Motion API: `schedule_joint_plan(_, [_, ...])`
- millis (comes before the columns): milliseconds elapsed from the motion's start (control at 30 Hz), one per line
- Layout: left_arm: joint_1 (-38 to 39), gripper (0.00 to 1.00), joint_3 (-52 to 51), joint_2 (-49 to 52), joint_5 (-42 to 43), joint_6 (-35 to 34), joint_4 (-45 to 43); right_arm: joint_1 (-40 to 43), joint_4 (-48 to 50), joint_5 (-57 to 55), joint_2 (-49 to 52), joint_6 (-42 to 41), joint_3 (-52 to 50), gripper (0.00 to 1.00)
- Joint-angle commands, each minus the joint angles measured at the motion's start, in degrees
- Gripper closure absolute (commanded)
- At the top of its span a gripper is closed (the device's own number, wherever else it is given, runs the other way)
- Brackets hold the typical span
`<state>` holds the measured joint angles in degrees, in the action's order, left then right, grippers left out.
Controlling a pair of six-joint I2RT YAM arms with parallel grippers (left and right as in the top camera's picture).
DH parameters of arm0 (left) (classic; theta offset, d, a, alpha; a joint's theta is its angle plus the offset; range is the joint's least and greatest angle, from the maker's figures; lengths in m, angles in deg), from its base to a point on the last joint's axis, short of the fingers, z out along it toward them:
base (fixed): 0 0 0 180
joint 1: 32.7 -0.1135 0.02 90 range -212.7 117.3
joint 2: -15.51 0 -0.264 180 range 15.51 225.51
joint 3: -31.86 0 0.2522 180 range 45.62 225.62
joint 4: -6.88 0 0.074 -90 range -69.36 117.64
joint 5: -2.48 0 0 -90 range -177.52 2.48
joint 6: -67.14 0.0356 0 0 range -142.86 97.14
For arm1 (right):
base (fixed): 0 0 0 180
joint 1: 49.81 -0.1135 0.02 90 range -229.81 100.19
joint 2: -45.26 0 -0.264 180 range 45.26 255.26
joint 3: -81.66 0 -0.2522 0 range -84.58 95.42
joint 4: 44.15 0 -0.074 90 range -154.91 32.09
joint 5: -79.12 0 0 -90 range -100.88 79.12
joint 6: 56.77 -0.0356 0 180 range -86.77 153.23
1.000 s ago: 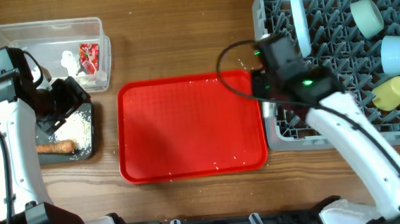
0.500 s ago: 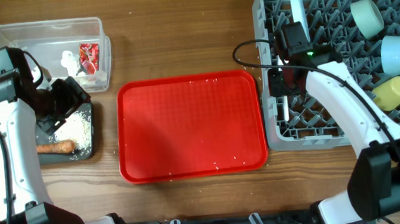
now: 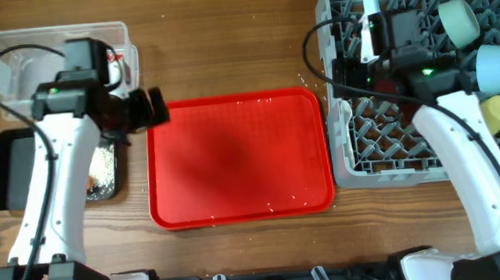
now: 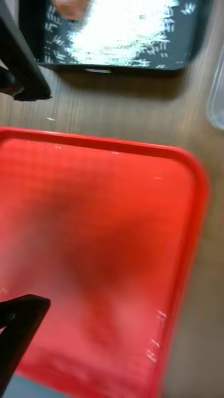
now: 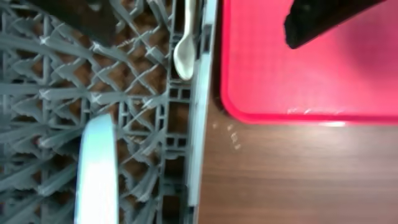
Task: Sort waste into correct bins and load items into the dishwasher rack
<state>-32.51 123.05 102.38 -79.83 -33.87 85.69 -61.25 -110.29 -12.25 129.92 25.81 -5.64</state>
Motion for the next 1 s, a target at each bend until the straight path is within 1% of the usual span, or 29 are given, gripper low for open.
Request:
schedule_joint_plan(0, [0.85, 0.00, 0.17, -1.01, -4.98, 0.87, 5.88, 2.40, -4.52, 7.96, -1.33, -0.15, 0.98, 0.00])
schedule_joint_plan(67, [0.61, 0.00, 0.02, -2.10, -5.01, 0.26, 9.22, 3.26, -6.93, 8.79, -2.71, -0.04, 0.98, 0.00])
schedule_joint_plan(100, [0.61, 0.00, -0.26, -3.02, -5.01, 0.28, 9.49, 3.30, -7.76, 8.76, -3.82, -0.07, 0.98, 0.00])
schedule_joint_plan(200, [0.72, 0.00, -4.04, -11.10, -4.98, 0.28, 6.14, 3.28, -7.26, 8.74, -9.73, -0.09, -1.25, 0.00])
schedule_joint_plan(300, [0.72, 0.00, -12.00, -25.46, -5.03, 0.31, -0.76, 3.28, -0.52, 8.74, -19.82, -0.07, -10.23, 0.00])
schedule_joint_plan(400, [0.72, 0.00, -20.79, -41.27, -4.94, -0.59, -6.21, 3.28, 6.36, 8.11, -32.57, -0.13, -21.33, 0.00])
schedule_joint_plan(433, [0.72, 0.00, -22.97, -46.05, -4.96, -1.86, -7.30, 3.28, 7.39, 6.88, -36.63, -0.85, -24.02, 0.00])
schedule_joint_plan(500, [0.72, 0.00, -25.11, -53.40, -4.79, -1.90, -9.01, 3.28, 6.16, 4.20, -44.00, -3.28, -27.26, 0.00])
schedule_joint_plan(600, [0.72, 0.00, -25.14, -59.19, -4.76, -1.86, -8.26, 3.28, 1.01, 4.22, -49.27, -3.23, -27.69, 0.00])
schedule_joint_plan(667, [0.72, 0.00, -25.14, -61.48, -4.76, -1.86, -6.08, 3.28, -1.18, 4.22, -50.23, -3.23, -27.69, 0.00])
schedule_joint_plan(867, [0.72, 0.00, -25.14, -61.68, -4.76, -1.86, -0.46, 3.28, -1.66, 4.22, -49.05, -3.23, -27.69, 0.00])
schedule_joint_plan(967, [0.72, 0.00, -25.14, -61.68, -4.76, -1.86, 0.22, 3.28, -1.66, 4.22, -48.57, -3.23, -27.69, 0.00])
